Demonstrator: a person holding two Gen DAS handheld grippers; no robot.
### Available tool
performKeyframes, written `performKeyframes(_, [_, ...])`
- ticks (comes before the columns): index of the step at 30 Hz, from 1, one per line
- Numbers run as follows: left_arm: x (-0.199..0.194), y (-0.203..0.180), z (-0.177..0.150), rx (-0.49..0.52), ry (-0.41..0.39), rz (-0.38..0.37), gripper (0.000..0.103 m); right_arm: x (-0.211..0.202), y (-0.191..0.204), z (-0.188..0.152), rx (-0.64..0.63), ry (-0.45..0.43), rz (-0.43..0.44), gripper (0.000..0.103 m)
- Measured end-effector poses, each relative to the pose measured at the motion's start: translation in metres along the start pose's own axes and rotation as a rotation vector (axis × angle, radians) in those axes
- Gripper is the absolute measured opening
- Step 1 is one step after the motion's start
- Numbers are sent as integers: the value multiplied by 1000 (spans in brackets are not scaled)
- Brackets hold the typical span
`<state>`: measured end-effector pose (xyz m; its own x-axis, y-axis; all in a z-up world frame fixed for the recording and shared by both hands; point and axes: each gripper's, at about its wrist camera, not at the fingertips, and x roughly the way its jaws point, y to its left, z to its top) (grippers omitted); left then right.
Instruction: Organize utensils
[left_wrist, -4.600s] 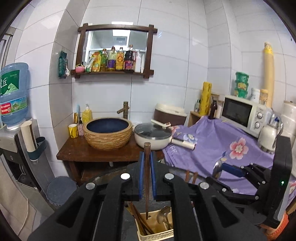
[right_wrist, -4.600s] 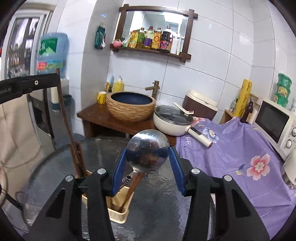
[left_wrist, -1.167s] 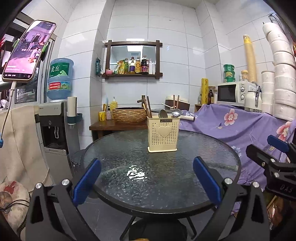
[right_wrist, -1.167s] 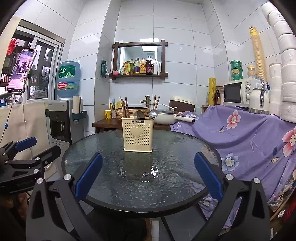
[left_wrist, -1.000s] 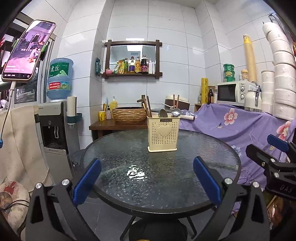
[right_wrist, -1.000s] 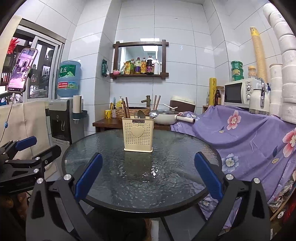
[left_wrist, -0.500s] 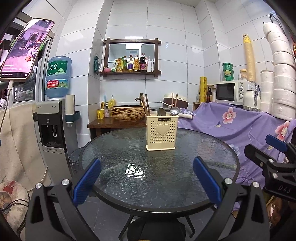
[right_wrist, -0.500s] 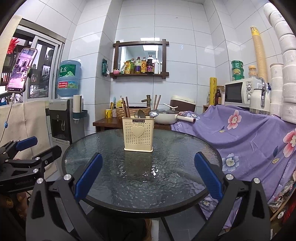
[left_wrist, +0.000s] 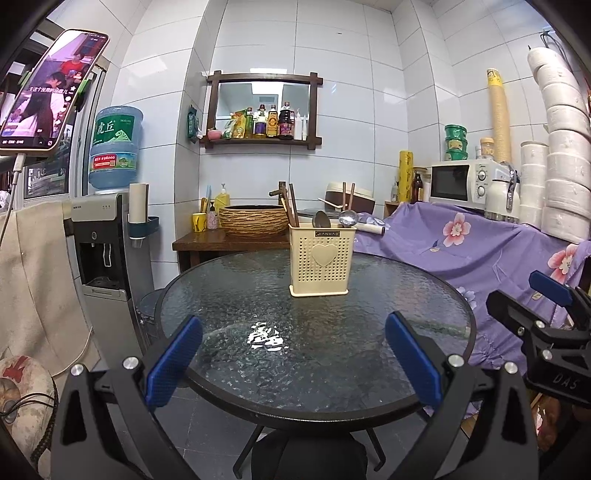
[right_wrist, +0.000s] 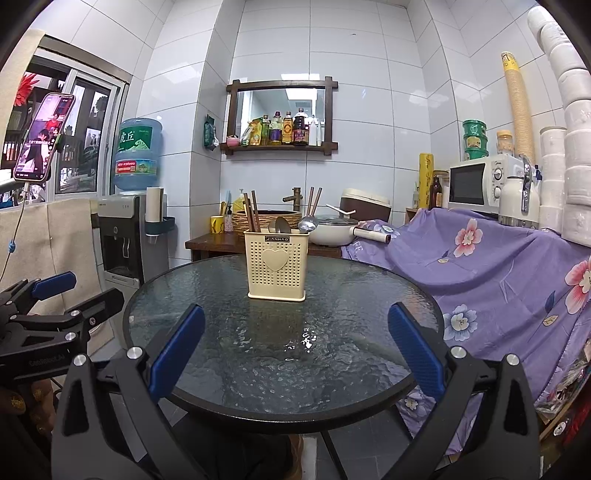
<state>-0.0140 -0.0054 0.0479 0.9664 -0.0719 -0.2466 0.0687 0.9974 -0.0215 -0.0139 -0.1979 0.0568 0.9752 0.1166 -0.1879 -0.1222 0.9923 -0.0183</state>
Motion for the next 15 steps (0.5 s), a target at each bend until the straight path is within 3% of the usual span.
performKeyframes(15, [0, -1, 1, -3, 7, 8, 97, 1, -1, -5, 1, 5, 0, 98])
